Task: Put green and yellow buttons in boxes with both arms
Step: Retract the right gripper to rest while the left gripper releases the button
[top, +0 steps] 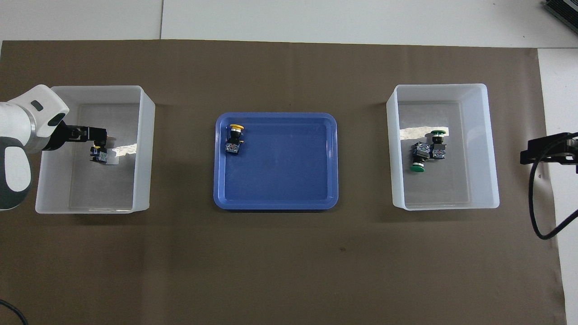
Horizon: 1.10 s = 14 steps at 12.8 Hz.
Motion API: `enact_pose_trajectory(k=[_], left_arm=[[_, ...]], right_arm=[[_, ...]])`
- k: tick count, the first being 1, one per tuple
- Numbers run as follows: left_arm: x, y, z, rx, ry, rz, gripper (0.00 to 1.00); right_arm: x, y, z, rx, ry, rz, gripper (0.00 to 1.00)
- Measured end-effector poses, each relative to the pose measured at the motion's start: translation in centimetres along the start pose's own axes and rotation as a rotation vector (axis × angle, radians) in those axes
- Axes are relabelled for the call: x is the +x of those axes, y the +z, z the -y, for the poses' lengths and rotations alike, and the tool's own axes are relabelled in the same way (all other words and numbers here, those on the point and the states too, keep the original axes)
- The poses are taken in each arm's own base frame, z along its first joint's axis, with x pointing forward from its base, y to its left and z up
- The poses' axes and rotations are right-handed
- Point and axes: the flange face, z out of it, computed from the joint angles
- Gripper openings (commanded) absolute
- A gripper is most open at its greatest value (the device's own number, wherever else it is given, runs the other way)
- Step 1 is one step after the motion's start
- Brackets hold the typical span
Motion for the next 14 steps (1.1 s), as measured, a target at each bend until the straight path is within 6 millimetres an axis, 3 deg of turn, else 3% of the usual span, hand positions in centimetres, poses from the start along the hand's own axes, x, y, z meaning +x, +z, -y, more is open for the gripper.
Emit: enact_pose_trajectory(k=[2, 4, 6, 7, 8, 11, 14], left_arm=[[0.7, -2.8, -4.4, -0.009, 0.022, -0.018, 1.0], [0.9, -2.7, -9.9, -0.002, 0.043, -0.021, 1.0], [0.8, -1.7, -15.9, -0.013, 0.022, -0.042, 1.0], [0.7, -1.1, -18.0, -0.022, 0.014, -0.045, 0.85], [0.5, -0.5, -20.0, -0.031, -0.002, -0.045, 0.81], [1.0, 1.4, -24.7, -0.048, -0.058, -0.028, 0.8], [2.4, 5.7, -28.1, -0.057, -0.098, -0.004, 0.8]], right_arm=[[0.0, 0.1, 0.2, -0.014, -0.006, -0.001, 1.0], [0.0, 0.3, 0.1, -0.044, -0.008, 0.0, 1.0], [0.0, 0.5, 0.1, -0.046, -0.008, 0.004, 1.0], [0.0, 0.5, 0.1, -0.046, -0.009, 0.005, 1.0], [0.0, 0.6, 0.3, -0.042, -0.011, 0.006, 1.0], [-0.2, 0.7, 1.0, -0.027, -0.023, 0.011, 1.0], [-0.2, 0.8, 1.1, -0.027, -0.024, 0.013, 1.0]])
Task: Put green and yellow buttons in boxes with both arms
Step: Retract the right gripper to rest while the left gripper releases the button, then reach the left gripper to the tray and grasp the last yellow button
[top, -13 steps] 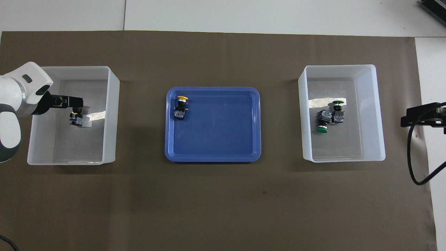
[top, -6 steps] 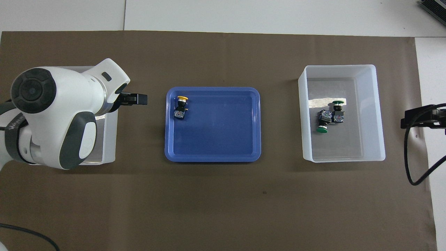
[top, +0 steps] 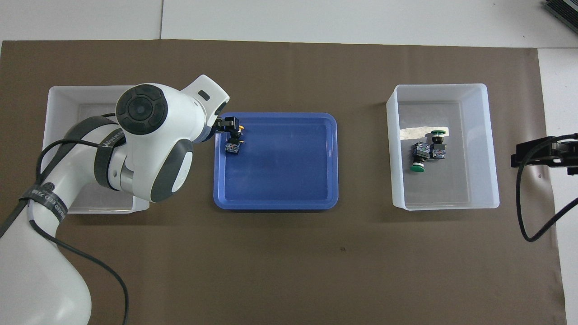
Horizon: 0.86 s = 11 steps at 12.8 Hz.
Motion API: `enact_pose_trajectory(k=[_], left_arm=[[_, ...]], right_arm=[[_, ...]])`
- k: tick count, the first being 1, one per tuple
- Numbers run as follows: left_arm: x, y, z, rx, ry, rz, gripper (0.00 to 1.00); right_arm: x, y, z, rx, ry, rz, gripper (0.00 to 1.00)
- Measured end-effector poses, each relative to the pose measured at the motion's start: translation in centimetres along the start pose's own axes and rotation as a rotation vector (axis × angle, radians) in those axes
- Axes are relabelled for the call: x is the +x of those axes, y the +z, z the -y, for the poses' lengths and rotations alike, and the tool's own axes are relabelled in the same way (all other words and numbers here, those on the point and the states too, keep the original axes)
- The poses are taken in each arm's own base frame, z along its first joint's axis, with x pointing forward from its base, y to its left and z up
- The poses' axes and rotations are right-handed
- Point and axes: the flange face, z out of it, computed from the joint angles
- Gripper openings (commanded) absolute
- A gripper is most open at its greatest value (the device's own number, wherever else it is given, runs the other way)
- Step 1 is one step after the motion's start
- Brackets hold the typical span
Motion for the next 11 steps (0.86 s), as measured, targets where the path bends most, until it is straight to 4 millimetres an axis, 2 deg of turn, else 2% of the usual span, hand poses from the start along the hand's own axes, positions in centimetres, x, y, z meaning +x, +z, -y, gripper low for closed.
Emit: enact_pose_trajectory(k=[3, 5, 8, 11], left_arm=[[0.4, 3.8, -1.4, -0.016, -0.03, -0.014, 0.8], [0.1, 5.2, -1.9, -0.017, -0.026, -0.008, 0.8], [-1.4, 7.7, -2.5, -0.007, -0.015, 0.022, 0.8], [-3.1, 9.0, -3.2, 0.003, 0.003, 0.05, 0.77]], right_arm=[[0.0, 0.4, 0.0, -0.001, 0.0, 0.008, 1.0], [-0.1, 0.4, 0.0, -0.001, 0.0, 0.009, 1.0], [-0.1, 0.3, 0.0, -0.001, 0.0, 0.008, 1.0], [-0.1, 0.3, 0.0, 0.0, -0.046, 0.007, 1.0]])
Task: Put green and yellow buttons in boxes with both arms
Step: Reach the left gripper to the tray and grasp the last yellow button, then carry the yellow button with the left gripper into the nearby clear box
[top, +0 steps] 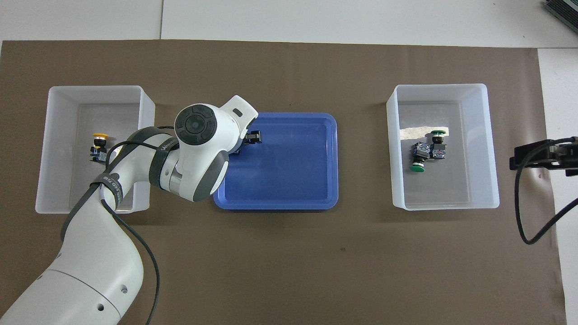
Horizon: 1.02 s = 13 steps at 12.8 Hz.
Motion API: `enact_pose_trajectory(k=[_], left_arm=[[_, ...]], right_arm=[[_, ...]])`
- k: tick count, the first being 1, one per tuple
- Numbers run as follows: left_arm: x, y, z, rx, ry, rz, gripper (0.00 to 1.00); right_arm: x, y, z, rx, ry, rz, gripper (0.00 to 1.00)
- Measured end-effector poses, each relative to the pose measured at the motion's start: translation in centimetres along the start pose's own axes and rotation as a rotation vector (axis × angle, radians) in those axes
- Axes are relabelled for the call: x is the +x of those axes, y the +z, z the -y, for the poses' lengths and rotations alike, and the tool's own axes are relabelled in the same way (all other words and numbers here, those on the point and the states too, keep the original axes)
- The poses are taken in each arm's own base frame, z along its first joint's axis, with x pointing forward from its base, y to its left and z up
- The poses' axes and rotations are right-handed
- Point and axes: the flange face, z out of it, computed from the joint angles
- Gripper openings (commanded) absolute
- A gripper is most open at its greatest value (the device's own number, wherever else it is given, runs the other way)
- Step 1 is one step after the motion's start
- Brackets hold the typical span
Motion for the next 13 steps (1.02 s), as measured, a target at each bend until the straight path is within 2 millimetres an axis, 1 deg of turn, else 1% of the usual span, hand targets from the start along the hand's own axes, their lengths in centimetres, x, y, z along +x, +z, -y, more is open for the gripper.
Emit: enact_pose_trajectory(k=[1, 2, 4, 6, 7, 8, 9, 10, 12, 13], left_arm=[[-0.4, 0.4, 0.0, 0.003, 0.002, 0.007, 0.51], [-0.7, 0.6, 0.1, 0.007, 0.003, 0.014, 0.01], [-1.0, 0.8, 0.2, 0.012, 0.002, 0.02, 0.0], [-0.8, -0.2, 0.3, 0.008, -0.002, 0.006, 0.0], [-0.5, -1.1, 0.3, 0.003, -0.007, -0.008, 0.0], [0.0, -2.8, 0.6, -0.004, -0.016, -0.03, 0.0], [0.5, -5.0, 1.3, -0.007, -0.033, -0.051, 0.0], [1.1, -7.4, 2.5, -0.007, -0.053, -0.067, 0.0], [2.2, -12.0, 5.8, -0.001, -0.105, -0.089, 0.0], [2.7, -13.8, 7.9, 0.006, -0.131, -0.096, 0.0]], right_arm=[[0.0, 0.0, -0.1, 0.0, -0.013, 0.0, 1.0], [0.0, 0.0, -0.3, 0.0, -0.013, 0.0, 1.0], [0.0, 0.0, -0.3, 0.002, -0.006, 0.0, 1.0], [0.0, 0.0, -0.3, 0.004, -0.003, 0.001, 1.0], [0.0, 0.0, -0.3, 0.004, -0.003, 0.0, 1.0], [0.0, -0.1, -0.3, 0.005, -0.003, -0.001, 1.0], [-0.1, -0.2, -0.3, 0.005, -0.003, -0.003, 1.0], [-0.2, -0.3, -0.3, 0.006, -0.003, -0.005, 1.0], [-0.3, -0.5, -0.3, 0.007, -0.003, -0.01, 1.0], [-0.4, -0.7, -0.3, 0.007, -0.004, -0.013, 1.0]])
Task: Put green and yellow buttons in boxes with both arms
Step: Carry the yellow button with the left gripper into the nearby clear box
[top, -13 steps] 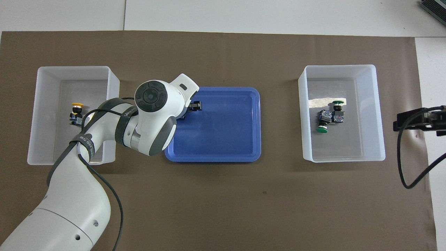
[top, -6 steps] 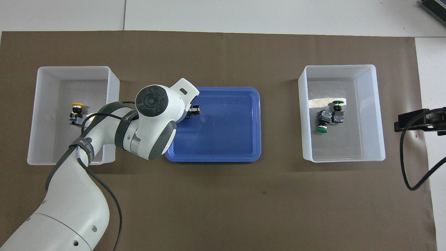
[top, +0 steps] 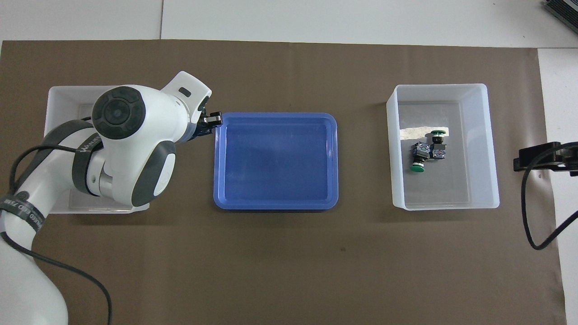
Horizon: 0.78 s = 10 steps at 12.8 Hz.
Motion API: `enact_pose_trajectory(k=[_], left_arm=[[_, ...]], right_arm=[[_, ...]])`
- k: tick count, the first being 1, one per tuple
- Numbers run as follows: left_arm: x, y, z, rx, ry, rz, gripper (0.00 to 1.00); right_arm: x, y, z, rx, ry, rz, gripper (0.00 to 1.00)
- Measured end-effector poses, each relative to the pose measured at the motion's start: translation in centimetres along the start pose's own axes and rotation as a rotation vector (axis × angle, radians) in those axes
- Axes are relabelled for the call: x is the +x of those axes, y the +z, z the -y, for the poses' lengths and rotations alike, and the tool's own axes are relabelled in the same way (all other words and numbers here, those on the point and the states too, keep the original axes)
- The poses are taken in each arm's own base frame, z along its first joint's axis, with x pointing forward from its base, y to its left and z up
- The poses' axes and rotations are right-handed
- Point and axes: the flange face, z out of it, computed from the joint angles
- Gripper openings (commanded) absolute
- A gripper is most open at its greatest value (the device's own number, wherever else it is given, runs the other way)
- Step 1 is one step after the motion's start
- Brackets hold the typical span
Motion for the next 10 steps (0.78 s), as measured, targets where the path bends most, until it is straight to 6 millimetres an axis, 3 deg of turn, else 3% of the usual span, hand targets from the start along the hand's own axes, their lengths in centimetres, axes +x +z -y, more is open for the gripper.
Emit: enact_pose_trajectory(k=[2, 6, 8, 10], left_arm=[[1.7, -1.5, 4.2, 0.015, -0.021, -0.013, 0.0], [4.5, -0.8, 14.5, 0.061, 0.049, -0.008, 0.0], [4.9, -0.1, 19.4, 0.079, 0.091, -0.006, 0.0], [4.4, 1.1, 22.4, 0.091, 0.125, 0.014, 0.0]], right_arm=[[-0.1, -0.1, 0.0, 0.0, 0.0, -0.003, 1.0], [-0.1, -0.2, 0.0, 0.001, 0.0, -0.003, 1.0], [-0.1, -0.2, 0.0, 0.001, 0.0, -0.004, 1.0], [-0.1, -0.2, 0.0, 0.001, 0.0, -0.004, 1.0]])
